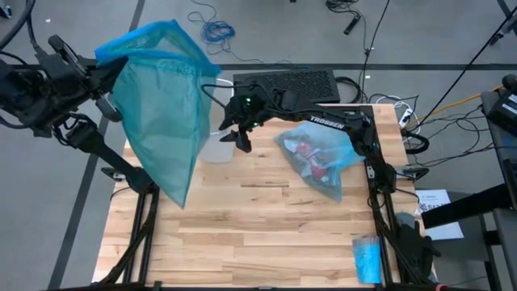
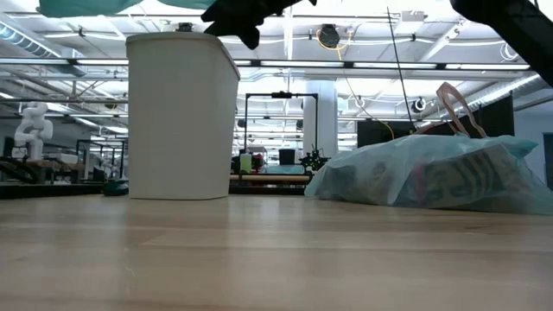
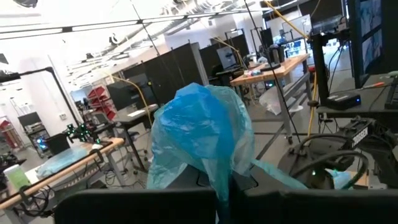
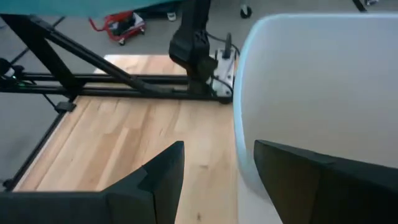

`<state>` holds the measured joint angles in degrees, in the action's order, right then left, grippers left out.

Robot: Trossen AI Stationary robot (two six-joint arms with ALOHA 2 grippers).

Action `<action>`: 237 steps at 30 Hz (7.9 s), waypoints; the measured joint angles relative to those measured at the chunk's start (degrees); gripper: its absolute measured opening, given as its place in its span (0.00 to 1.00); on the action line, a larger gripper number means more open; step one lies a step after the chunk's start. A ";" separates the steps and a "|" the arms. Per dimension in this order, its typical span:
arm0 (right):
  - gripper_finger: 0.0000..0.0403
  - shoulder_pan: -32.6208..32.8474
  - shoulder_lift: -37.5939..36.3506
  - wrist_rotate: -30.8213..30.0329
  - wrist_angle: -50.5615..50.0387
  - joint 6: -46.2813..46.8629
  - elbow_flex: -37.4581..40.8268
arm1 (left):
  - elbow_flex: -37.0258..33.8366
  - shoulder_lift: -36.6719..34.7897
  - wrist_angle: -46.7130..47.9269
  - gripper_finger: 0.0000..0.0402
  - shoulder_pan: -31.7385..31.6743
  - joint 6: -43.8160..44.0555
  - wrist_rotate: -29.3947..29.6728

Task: Place trash/remove bag and relplace
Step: Insert the blue trash bag into the white trash bin

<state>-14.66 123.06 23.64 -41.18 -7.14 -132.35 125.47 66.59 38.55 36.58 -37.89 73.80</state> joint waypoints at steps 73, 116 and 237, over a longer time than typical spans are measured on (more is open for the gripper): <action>0.00 18.10 -9.02 -17.80 -42.15 2.38 -0.15 | 0.00 -0.94 0.17 0.00 -0.01 -1.86 1.66; 0.24 20.77 -19.03 -22.58 -30.82 9.66 -0.07 | -0.02 -0.83 1.00 0.00 0.00 3.08 -10.97; 0.10 28.71 -41.96 -45.72 -12.71 2.18 -0.07 | -0.02 28.15 -22.61 0.00 -47.87 48.92 -100.54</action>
<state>14.04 81.10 -22.08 -53.89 -4.96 -132.42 125.45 94.74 15.94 -11.29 11.03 -26.74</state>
